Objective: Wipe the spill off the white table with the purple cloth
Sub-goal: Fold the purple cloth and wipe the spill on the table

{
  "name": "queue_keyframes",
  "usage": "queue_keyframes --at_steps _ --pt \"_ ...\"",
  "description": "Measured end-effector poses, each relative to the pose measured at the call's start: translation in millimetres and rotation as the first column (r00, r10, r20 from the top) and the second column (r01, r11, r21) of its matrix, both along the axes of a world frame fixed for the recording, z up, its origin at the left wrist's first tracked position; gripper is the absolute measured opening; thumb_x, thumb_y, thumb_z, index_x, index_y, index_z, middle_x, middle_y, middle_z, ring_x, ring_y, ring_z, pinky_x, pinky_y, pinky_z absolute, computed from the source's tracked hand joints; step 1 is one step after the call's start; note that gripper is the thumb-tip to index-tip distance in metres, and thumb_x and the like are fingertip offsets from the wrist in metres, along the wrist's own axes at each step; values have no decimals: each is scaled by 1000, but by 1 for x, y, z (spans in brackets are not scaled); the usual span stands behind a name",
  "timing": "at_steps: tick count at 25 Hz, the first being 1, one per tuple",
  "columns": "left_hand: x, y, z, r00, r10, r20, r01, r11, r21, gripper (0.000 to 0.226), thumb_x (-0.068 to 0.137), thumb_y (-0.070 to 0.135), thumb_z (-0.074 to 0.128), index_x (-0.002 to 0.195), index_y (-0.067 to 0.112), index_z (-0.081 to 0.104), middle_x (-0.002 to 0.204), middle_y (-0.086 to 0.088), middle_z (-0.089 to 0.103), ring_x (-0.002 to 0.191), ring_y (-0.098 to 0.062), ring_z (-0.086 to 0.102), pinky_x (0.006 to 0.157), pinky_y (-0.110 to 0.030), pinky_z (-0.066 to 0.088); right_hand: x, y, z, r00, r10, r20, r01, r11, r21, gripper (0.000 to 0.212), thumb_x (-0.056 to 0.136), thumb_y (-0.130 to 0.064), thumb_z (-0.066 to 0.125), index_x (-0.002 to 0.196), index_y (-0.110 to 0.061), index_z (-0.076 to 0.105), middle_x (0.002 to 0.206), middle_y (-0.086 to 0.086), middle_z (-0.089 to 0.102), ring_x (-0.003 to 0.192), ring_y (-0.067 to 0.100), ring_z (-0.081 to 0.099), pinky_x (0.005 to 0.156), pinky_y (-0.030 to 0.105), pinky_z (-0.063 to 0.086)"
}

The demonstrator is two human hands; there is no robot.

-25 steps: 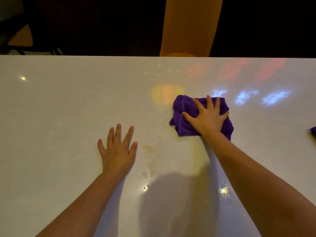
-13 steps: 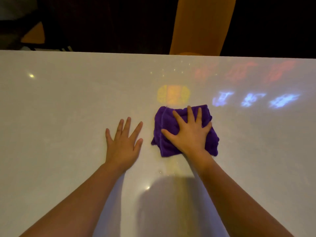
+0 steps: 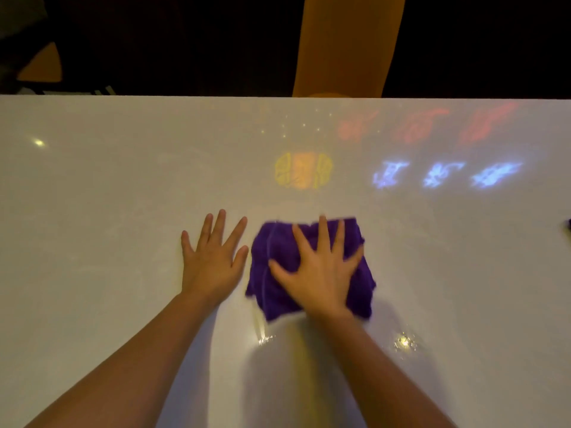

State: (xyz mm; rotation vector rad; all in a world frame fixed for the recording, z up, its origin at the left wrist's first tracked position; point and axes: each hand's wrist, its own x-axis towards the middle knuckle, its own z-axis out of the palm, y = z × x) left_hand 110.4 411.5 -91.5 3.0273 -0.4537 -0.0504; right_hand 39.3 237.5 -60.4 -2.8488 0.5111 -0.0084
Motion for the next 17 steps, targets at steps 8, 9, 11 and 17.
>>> queue_keyframes --at_steps 8,9,11,17 --pt "-3 2 0 1000 -6 -2 6 1000 -15 57 85 58 -1 141 47 -9 160 1 1 146 -20 -3 113 -57 2 -89 -28 -8 949 -305 81 312 944 -104 86 60 -82 38 135 -40 37 149 12 32 139 39 18 102 73 15" --pt "-3 2 -1 1000 -3 10 3 1000 -10 58 85 58 -2 142 46 -8 160 1 1 146 -21 -2 113 -58 2 -103 2 -13 969 -240 61 244 968 -63 89 58 -84 36 135 -41 36 149 11 33 140 39 18 104 72 11" --pt "-2 2 -3 1000 -8 16 8 1000 -6 58 87 58 2 142 45 -8 160 -1 1 146 -22 -2 113 -58 4 -90 44 -20 995 -77 55 79 997 -23 88 59 -84 36 136 -41 34 151 8 32 141 37 18 105 69 3" --pt "-1 3 -1 1000 -18 1 18 1000 -8 59 86 59 3 143 44 -4 160 1 2 146 -22 -1 113 -58 3 20 -77 5 989 -143 -49 141 989 -32 77 71 -75 41 139 -42 26 158 4 9 144 30 0 108 69 1"
